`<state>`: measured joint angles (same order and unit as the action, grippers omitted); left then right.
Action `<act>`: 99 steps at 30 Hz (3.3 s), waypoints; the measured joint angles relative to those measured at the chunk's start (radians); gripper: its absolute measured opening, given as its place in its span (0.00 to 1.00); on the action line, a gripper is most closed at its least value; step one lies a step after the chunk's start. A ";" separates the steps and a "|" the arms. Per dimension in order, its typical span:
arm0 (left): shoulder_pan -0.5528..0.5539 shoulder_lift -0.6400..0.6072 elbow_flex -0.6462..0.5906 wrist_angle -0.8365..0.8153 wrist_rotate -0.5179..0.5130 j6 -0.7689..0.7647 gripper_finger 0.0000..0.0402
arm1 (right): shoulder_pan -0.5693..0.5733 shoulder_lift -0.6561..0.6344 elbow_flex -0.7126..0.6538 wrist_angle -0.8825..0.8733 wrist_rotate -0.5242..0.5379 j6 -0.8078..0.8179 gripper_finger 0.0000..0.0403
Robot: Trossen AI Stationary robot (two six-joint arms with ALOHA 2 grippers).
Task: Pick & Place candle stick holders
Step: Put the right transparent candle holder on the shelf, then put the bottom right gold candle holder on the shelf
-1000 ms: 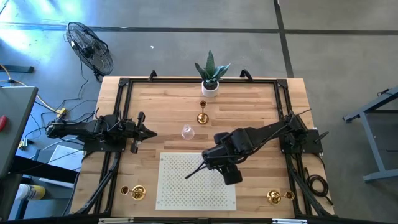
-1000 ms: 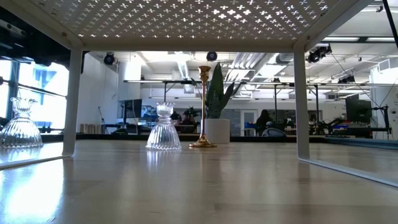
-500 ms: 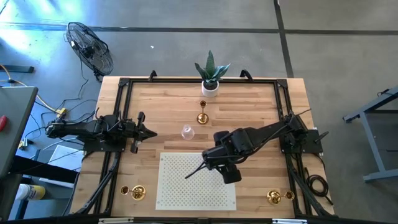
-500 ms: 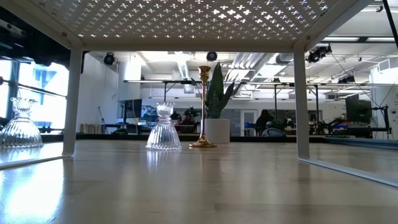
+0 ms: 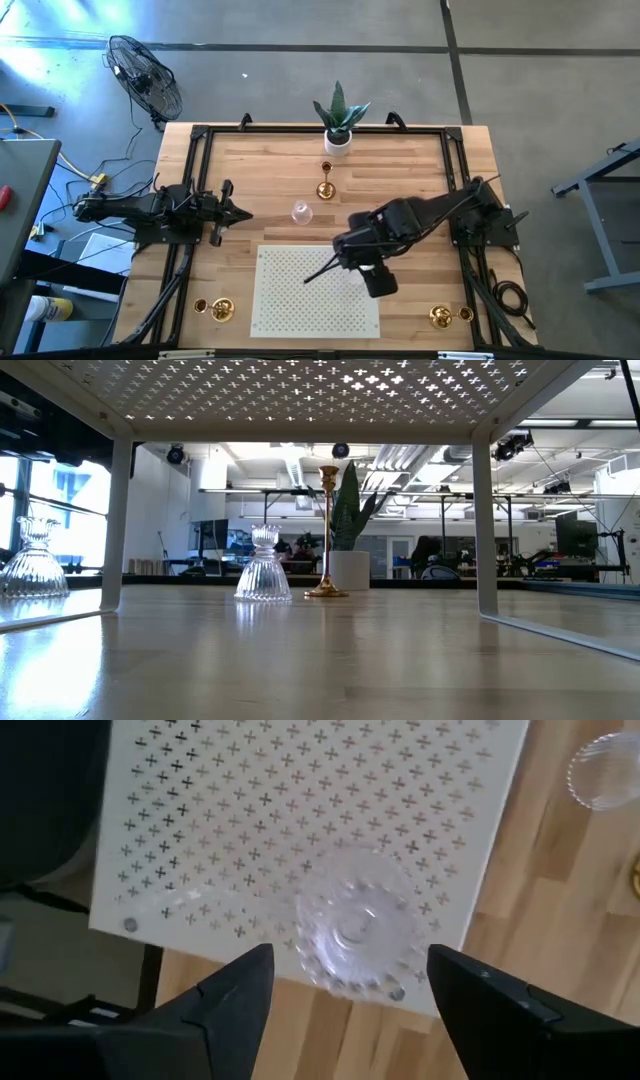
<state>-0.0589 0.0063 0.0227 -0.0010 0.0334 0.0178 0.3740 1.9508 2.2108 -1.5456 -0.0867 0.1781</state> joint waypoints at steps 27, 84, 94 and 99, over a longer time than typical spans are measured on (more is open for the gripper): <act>0.000 0.000 0.000 0.000 0.000 0.000 0.00 | -0.013 -0.256 0.000 -0.026 0.077 0.391 0.64; 0.000 0.000 0.000 0.000 0.000 0.000 0.00 | 0.440 -0.424 -0.422 -0.026 -0.206 1.782 0.01; 0.000 0.000 0.000 0.000 0.000 0.000 0.00 | 0.439 -0.472 -0.598 -0.018 -0.172 1.806 0.00; 0.000 0.000 0.000 0.000 0.000 0.000 0.00 | 0.440 -0.470 -0.646 0.022 -0.325 1.869 0.01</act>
<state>-0.0586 0.0063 0.0231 -0.0010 0.0334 0.0177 0.8137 1.4811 1.5652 -1.5240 -0.4121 2.0472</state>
